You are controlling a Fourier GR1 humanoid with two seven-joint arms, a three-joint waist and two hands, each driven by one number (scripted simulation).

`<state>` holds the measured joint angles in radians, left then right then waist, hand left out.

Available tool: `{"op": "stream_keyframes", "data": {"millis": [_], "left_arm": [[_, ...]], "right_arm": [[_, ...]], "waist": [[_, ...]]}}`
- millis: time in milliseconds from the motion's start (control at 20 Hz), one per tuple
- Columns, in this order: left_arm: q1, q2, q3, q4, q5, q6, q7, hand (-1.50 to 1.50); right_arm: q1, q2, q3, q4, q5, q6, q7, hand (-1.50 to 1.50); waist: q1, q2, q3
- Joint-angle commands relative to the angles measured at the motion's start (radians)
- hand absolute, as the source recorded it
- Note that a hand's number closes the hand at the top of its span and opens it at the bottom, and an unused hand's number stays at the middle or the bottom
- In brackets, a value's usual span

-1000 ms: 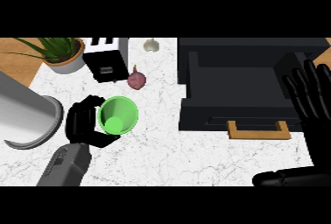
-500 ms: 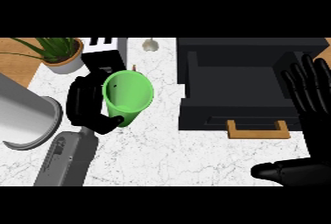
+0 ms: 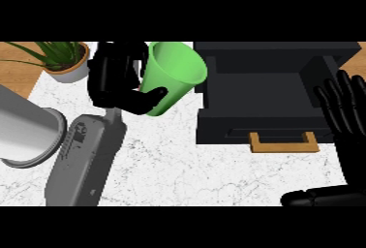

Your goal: Pick up the cup, place it into the drawer and close the drawer

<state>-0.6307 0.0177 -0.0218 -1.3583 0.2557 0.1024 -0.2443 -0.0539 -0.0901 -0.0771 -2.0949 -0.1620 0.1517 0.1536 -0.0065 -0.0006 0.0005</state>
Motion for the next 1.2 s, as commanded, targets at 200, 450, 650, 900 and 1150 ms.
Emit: {"op": "stream_keyframes", "data": {"millis": [200, 450, 650, 900, 1150], "left_arm": [[-0.216, -0.017, -0.023, 0.125, -0.053, 0.117, 0.073, 1.5], [-0.346, -0.011, 0.019, 0.261, -0.071, 0.098, 0.093, 1.5], [-0.445, -0.018, -0.087, 0.446, -0.013, 0.211, 0.02, 1.5], [-0.445, -0.018, -0.102, 0.462, 0.009, 0.213, 0.054, 1.5], [-0.609, -0.018, -0.126, 0.699, 0.097, 0.26, -0.045, 1.5]], "right_arm": [[0.003, -0.018, -0.026, 0.017, -0.025, 0.024, -0.003, -1.5], [0.02, -0.003, -0.018, 0.044, 0.005, 0.025, -0.054, -1.5], [-0.067, -0.018, -0.037, 0.102, -0.013, 0.018, -0.039, -1.5], [0.003, -0.022, -0.04, 0.024, -0.018, 0.022, -0.011, -1.5], [-0.019, -0.01, -0.018, 0.079, -0.005, 0.039, -0.066, -1.5]], "waist": [[-0.004, 0.001, 0.0], [-0.006, 0.003, 0.0], [-0.024, 0.009, 0.0], [-0.008, 0.002, 0.0], [-0.031, 0.008, 0.0]]}}
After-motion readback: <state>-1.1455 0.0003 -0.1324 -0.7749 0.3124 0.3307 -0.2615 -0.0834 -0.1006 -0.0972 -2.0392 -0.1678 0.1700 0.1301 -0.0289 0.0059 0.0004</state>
